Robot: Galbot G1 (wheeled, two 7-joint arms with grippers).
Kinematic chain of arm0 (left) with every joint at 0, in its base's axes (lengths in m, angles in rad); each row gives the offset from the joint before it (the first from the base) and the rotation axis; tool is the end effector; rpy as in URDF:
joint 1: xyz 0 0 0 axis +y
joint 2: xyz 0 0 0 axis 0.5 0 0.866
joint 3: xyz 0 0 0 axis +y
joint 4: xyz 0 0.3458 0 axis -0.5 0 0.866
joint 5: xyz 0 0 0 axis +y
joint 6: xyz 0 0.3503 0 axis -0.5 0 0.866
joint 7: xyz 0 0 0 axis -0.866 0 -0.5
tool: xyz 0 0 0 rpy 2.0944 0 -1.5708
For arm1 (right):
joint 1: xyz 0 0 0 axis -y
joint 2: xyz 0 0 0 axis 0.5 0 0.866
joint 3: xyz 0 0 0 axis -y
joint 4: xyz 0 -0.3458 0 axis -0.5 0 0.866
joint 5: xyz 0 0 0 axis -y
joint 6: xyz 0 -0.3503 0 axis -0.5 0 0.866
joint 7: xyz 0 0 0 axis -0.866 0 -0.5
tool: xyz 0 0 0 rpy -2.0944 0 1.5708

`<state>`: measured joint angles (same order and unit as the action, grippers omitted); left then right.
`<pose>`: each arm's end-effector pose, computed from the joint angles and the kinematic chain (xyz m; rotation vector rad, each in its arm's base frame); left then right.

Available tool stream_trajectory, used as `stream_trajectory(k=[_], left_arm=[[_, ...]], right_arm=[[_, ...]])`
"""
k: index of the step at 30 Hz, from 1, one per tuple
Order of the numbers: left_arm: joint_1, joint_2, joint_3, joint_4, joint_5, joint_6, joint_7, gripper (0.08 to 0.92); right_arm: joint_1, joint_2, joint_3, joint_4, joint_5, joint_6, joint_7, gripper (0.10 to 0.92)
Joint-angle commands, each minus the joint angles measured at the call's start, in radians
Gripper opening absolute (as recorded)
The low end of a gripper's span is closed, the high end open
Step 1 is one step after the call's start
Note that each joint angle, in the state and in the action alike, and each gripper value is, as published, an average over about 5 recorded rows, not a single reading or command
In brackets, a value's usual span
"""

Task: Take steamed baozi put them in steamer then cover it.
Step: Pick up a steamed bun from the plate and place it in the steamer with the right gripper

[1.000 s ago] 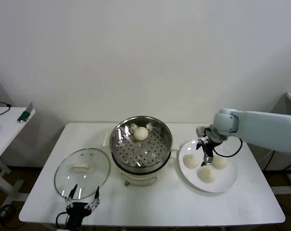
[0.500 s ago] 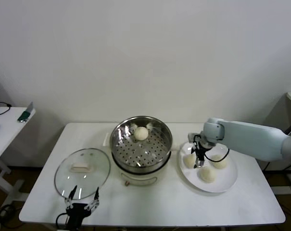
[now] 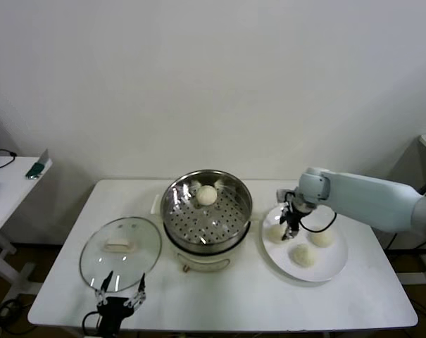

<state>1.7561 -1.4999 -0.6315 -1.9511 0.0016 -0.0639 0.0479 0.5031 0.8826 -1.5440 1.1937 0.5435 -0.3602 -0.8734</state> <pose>0.1070 0.0502 -0.3720 0.0059 -2.8737 -0.1647 0.5453 -0.0804 -0.1664 1.2190 -1.4091 1.2147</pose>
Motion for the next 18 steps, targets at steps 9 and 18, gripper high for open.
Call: stream_trajectory(k=[9, 18], left_arm=[[0.011, 0.008, 0.010, -0.024, 0.001, 0.002, -0.001, 0.823], [0.022, 0.016, 0.014, -0.045, -0.002, 0.005, -0.005, 0.823]], right_arm=[[0.703, 0.103, -0.198, 0.217, 0.417, -0.024, -0.072, 0.594], [0.553, 0.362, -0.030, 0.341, 0.582, -0.215, 0.170, 0.594]])
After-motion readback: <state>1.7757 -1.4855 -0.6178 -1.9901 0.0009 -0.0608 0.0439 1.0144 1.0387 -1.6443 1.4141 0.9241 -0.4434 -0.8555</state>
